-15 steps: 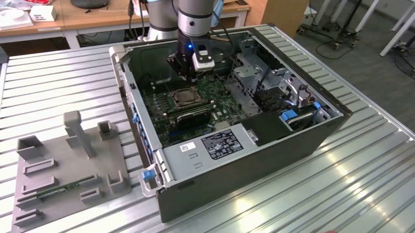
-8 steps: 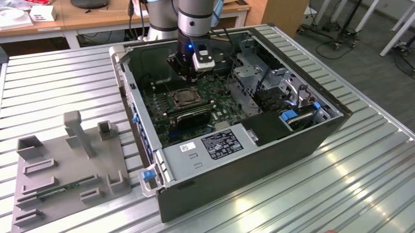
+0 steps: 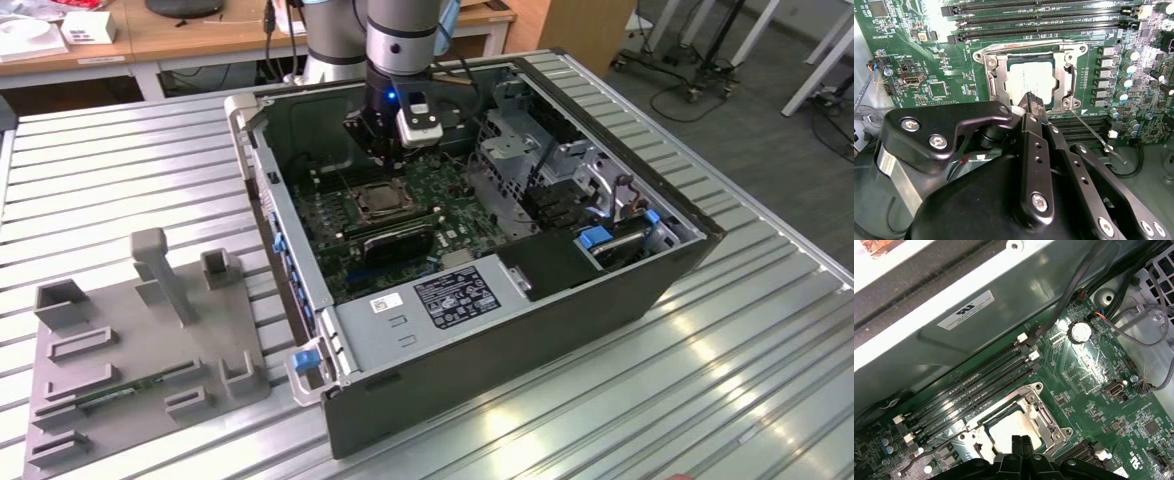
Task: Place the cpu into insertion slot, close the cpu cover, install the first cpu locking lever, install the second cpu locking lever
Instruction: 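Close the cpu cover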
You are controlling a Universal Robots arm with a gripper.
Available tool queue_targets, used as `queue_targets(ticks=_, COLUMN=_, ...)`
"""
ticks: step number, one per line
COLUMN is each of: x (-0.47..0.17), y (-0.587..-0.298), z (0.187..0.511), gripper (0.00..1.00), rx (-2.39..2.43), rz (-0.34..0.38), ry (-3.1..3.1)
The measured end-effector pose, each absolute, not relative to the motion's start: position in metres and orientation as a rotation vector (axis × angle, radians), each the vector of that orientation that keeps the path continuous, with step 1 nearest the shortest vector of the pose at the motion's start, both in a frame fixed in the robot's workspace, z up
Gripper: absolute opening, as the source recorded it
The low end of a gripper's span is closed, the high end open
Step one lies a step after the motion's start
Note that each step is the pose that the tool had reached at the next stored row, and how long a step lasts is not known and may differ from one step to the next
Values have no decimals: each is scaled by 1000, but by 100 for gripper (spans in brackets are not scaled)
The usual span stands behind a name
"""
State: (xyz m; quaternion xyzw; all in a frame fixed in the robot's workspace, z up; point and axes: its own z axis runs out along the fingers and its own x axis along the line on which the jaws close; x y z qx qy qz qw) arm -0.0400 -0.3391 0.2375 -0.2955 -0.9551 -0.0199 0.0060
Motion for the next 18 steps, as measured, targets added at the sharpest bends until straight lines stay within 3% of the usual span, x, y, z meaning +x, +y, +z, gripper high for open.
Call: queue_targets(ticks=18, x=-40, y=-339, z=238, gripper=11, rx=-895, rz=-62, ry=-2998)
